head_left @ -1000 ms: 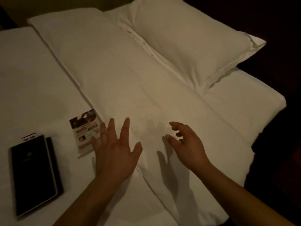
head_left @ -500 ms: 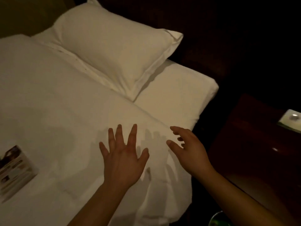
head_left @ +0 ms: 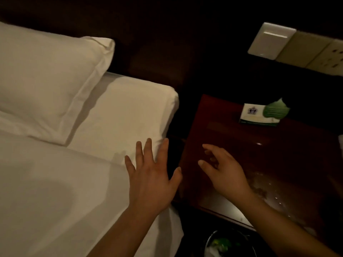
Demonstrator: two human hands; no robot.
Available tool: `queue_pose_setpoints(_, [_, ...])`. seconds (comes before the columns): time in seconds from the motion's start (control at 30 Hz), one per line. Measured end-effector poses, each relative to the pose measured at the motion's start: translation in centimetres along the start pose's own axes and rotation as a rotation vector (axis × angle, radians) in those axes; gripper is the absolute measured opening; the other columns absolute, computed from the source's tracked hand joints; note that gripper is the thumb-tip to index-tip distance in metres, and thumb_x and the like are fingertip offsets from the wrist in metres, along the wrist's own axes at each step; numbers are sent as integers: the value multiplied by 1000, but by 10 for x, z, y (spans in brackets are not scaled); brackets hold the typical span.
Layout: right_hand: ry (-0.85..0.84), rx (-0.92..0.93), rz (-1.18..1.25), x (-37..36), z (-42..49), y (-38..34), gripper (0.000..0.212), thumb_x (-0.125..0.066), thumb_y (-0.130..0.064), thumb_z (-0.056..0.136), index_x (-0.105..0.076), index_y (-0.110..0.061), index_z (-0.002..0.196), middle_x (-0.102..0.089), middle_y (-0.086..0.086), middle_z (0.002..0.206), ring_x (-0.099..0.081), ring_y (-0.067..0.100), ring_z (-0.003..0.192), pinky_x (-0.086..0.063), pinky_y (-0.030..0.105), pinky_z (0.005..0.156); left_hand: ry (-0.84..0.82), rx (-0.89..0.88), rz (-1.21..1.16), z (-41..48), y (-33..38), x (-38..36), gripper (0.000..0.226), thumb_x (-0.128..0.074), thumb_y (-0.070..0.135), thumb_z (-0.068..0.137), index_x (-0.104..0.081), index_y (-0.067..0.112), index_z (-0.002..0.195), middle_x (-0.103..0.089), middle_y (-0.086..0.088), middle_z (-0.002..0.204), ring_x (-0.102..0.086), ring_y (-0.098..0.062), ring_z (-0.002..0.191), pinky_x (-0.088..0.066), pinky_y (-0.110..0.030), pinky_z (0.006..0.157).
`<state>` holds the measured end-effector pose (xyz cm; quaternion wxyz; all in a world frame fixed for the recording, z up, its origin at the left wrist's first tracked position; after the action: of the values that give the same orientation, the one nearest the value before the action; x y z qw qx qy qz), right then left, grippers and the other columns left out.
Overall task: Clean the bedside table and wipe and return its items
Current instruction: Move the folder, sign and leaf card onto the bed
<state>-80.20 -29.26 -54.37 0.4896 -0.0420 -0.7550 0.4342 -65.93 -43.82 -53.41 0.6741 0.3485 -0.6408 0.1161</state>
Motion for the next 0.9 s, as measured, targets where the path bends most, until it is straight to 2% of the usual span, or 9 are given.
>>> queue_pose_setpoints(0.17, [123, -181, 98, 38, 17, 48, 44, -67, -36, 90, -54, -36, 132, -61, -11, 119, -59, 5, 104, -45, 19, 76, -55, -163, 25, 35, 49, -43, 78, -28, 62, 88, -12, 31, 158, -18, -17, 163, -6, -38, 153, -6, -63, 120])
queue_pose_setpoints(0.3, [247, -263, 152, 64, 26, 84, 42, -67, -34, 89, -56, -34, 130, -63, -11, 115, -61, 4, 98, -51, 26, 76, -145, -243, 85, 57, 76, -99, 78, -28, 64, 88, -12, 32, 158, -12, -17, 164, -1, -39, 153, -4, -63, 120])
queue_pose_setpoints(0.43, [419, -324, 173, 102, 36, 130, 49, -68, -31, 89, -51, -29, 135, -60, -7, 121, -61, -1, 90, -48, 21, 70, -169, -245, 79, 78, 90, -141, 73, -17, 66, 93, -12, 32, 157, -6, -17, 165, 4, -38, 153, -5, -60, 122])
queue_pose_setpoints(0.5, [496, -374, 232, 123, 49, 155, 57, -69, -29, 89, -45, -26, 140, -55, -1, 131, -62, 7, 95, -56, 34, 78, -173, -249, 109, 80, 93, -154, 71, -14, 66, 95, -17, 31, 157, -8, -18, 165, 3, -38, 153, -8, -60, 122])
queue_pose_setpoints(0.53, [537, -405, 260, 134, 56, 167, 60, -69, -29, 88, -42, -24, 142, -52, 2, 135, -61, 13, 101, -56, 41, 85, -164, -251, 138, 79, 93, -158, 71, -14, 66, 96, -21, 29, 156, -12, -20, 164, 1, -39, 153, -10, -61, 121])
queue_pose_setpoints(0.6, [601, -439, 281, 155, 74, 186, 66, -71, -28, 88, -38, -20, 145, -47, 7, 141, -55, 19, 114, -51, 44, 97, -134, -256, 180, 78, 93, -161, 70, -17, 65, 97, -28, 27, 155, -18, -22, 163, -7, -41, 152, -15, -62, 120])
queue_pose_setpoints(0.73, [549, -396, 340, 173, 122, 205, 74, -69, -25, 90, -28, -16, 151, -41, 7, 151, -47, 24, 131, -45, 46, 106, -97, -253, 216, 78, 96, -160, 70, -20, 64, 97, -32, 26, 154, -24, -23, 161, -13, -41, 151, -19, -62, 118])
queue_pose_setpoints(0.8, [507, -383, 383, 171, 138, 211, 70, -66, -21, 93, -28, -14, 150, -46, 6, 148, -50, 19, 125, -46, 40, 101, -94, -248, 225, 77, 97, -160, 69, -21, 64, 97, -31, 27, 154, -24, -22, 161, -13, -40, 152, -19, -61, 118])
queue_pose_setpoints(0.9, [476, -374, 422, 162, 152, 218, 66, -63, -16, 95, -26, -10, 150, -52, 7, 142, -49, 14, 113, -41, 31, 91, -86, -236, 230, 77, 97, -157, 69, -24, 63, 96, -31, 27, 154, -24, -21, 161, -13, -39, 152, -19, -60, 119])
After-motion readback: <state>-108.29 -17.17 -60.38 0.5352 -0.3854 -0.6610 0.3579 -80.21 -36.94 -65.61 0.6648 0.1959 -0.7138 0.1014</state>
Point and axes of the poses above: each hand's wrist, its own z-axis towards the middle knuckle, its own x-axis out of the back of the hand, y = z × x, the point moved 8 cm from there along z, towards the middle knuckle
